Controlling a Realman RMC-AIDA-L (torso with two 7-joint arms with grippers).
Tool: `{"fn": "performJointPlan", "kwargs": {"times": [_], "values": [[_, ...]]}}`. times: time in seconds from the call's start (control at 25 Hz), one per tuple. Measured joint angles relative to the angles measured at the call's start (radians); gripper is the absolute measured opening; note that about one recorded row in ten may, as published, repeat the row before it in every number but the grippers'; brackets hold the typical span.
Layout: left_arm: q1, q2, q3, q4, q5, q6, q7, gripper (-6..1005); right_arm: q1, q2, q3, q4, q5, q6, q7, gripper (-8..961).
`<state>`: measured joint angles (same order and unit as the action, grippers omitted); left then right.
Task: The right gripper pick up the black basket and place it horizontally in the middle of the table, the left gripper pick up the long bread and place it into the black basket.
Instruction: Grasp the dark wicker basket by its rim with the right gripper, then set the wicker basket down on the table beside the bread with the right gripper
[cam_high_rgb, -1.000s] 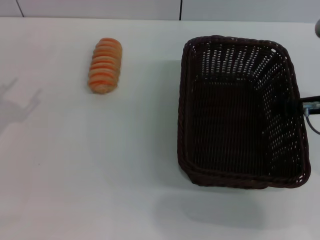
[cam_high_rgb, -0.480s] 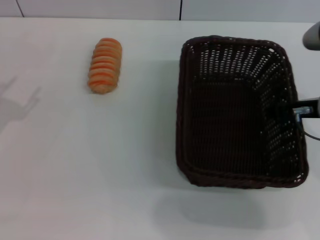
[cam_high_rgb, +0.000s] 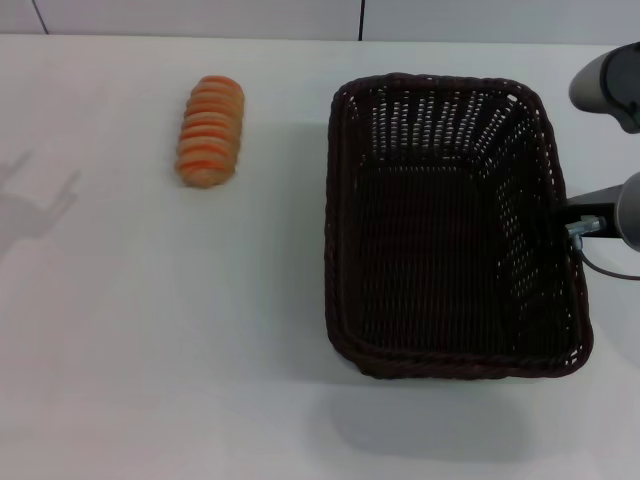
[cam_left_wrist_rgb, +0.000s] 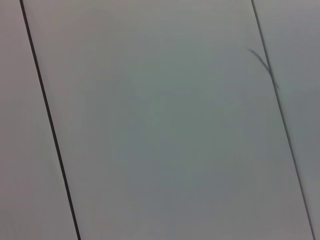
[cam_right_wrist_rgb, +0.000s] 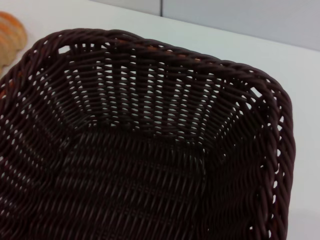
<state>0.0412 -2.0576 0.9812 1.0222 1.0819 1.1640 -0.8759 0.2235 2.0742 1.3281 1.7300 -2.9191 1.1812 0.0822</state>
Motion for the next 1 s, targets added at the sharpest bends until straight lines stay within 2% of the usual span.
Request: {"fn": "performJointPlan", "kwargs": {"times": [0.2, 0.44, 0.56, 0.6, 0.64, 0.76, 0.8, 0.88, 0.92, 1.0], "values": [[-0.002, 0.0, -0.001, -0.002, -0.004, 0.0, 0.0, 741, -0.013, -0.001, -0.005, 0.033, 0.0, -0.011, -0.063, 241], [-0.013, 0.001, -0.011, -0.014, -0.003, -0.008, 0.003, 740, -0.03, -0.002, -0.001, 0.075, 0.0, -0.015, -0.202, 240], [-0.023, -0.001, -0.023, -0.03, -0.004, -0.005, 0.007, 740, -0.033, -0.001, 0.013, 0.08, 0.002, -0.02, -0.31, 240], [-0.027, -0.003, -0.031, -0.037, -0.005, 0.0, 0.008, 740, -0.035, -0.001, 0.029, 0.087, 0.018, -0.037, -0.414, 240], [-0.03, -0.006, -0.038, -0.041, -0.005, 0.006, 0.008, 740, -0.035, -0.001, 0.029, 0.087, 0.018, -0.037, -0.414, 240], [-0.03, -0.011, -0.046, -0.043, -0.005, 0.012, 0.008, 739, -0.028, -0.001, 0.099, 0.084, 0.123, -0.068, -0.578, 240], [-0.029, -0.011, -0.046, -0.043, -0.005, 0.01, 0.007, 739, -0.009, -0.002, 0.179, 0.068, 0.241, -0.064, -0.698, 239], [-0.027, -0.012, -0.046, -0.048, -0.007, 0.005, -0.001, 739, 0.025, -0.003, 0.27, 0.044, 0.343, -0.022, -0.81, 239], [-0.026, -0.012, -0.046, -0.049, -0.008, 0.004, -0.003, 739, 0.025, -0.003, 0.27, 0.044, 0.343, -0.022, -0.81, 239], [-0.024, -0.013, -0.043, -0.057, -0.02, 0.006, -0.003, 739, 0.083, -0.004, 0.394, 0.008, 0.422, 0.064, -0.929, 237]]}}
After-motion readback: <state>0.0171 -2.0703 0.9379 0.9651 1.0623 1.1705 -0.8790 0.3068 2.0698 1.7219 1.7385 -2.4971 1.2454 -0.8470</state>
